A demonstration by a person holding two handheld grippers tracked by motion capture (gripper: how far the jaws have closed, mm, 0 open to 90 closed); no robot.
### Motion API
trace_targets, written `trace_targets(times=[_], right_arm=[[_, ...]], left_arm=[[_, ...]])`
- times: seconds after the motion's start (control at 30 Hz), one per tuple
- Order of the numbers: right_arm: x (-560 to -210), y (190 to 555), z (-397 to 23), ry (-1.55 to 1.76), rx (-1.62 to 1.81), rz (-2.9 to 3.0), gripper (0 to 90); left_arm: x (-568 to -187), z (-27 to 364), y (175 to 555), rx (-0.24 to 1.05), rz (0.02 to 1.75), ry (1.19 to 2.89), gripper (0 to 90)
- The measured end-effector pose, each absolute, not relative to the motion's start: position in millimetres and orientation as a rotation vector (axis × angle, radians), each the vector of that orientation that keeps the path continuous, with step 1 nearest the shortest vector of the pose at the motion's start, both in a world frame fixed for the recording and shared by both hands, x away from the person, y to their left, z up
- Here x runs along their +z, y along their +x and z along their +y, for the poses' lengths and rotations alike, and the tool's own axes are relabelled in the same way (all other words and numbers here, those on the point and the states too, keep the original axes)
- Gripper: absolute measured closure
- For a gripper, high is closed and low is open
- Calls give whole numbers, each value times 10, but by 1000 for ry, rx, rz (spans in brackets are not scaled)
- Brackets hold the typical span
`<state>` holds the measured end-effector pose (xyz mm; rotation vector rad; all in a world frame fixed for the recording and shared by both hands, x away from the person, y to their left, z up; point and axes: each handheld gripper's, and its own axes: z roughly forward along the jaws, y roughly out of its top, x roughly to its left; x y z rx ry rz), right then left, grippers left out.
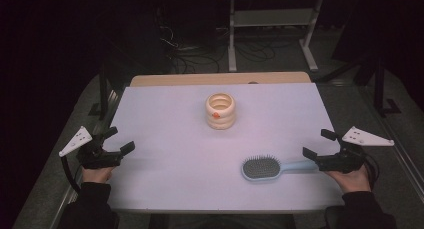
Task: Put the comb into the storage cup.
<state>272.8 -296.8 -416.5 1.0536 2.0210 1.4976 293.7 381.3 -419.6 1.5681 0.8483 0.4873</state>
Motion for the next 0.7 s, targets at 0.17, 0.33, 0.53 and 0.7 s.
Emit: trace_targets(times=[0.17,0.33,0.53,0.7], right_arm=[[-4168,2725,-2977,1061,1503,2019,0],[-4174,2734,-2973,1059,1504,2030,0],[-4174,2736,-2966,1060,1505,2039,0],[-4160,2740,-2963,1057,1511,2042,0]], left_arm=[[-4195,3811,2936,491,845,1570,0],[-4198,3805,2939,491,849,1575,0],[-4200,3802,2937,491,850,1576,0],[-4204,3801,2936,491,851,1581,0]])
